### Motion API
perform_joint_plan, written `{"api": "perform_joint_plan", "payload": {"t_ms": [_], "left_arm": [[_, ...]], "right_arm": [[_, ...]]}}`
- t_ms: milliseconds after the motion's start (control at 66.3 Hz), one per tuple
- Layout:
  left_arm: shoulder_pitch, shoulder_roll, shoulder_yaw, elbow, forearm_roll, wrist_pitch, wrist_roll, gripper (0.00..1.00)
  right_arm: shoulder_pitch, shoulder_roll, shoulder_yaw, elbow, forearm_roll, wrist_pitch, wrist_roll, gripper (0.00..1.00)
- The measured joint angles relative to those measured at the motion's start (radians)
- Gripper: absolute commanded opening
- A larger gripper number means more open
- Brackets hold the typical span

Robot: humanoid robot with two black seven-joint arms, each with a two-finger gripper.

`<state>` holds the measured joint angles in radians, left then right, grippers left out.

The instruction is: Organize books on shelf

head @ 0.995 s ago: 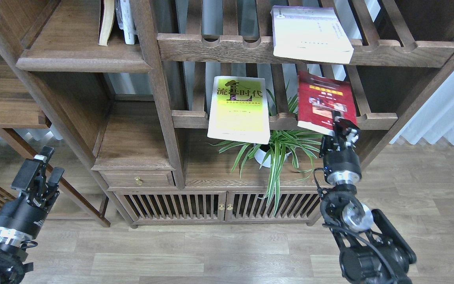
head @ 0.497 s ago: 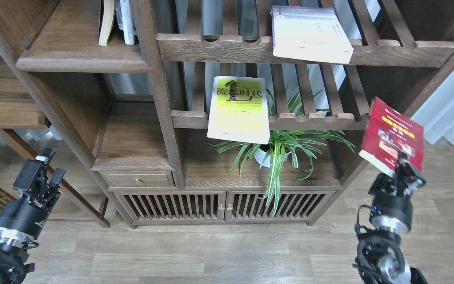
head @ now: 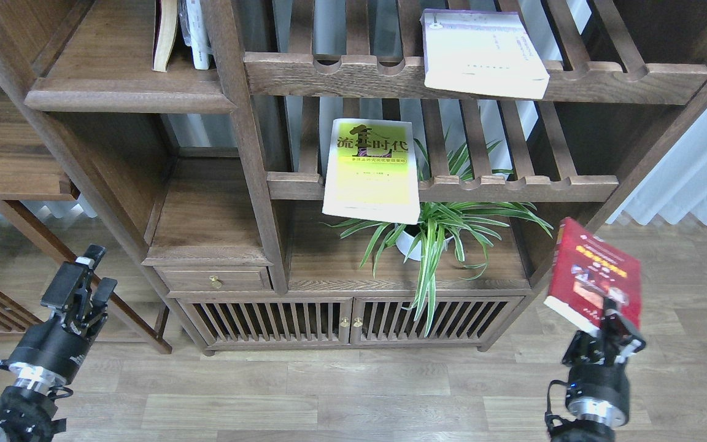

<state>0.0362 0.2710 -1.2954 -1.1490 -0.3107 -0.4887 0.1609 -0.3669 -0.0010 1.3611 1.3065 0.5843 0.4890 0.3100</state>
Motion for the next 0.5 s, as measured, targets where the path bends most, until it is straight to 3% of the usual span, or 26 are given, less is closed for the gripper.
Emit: {"api": "perform_joint_plan", "payload": {"t_ms": [497], "left_arm": [[-0.001,0.043,0.114,0.080,0.010,0.000,0.000,1.00]], "right_arm": [[-0.033,-0.021,-0.222,-0.012,-0.063,0.000,-0.010,0.06]]}}
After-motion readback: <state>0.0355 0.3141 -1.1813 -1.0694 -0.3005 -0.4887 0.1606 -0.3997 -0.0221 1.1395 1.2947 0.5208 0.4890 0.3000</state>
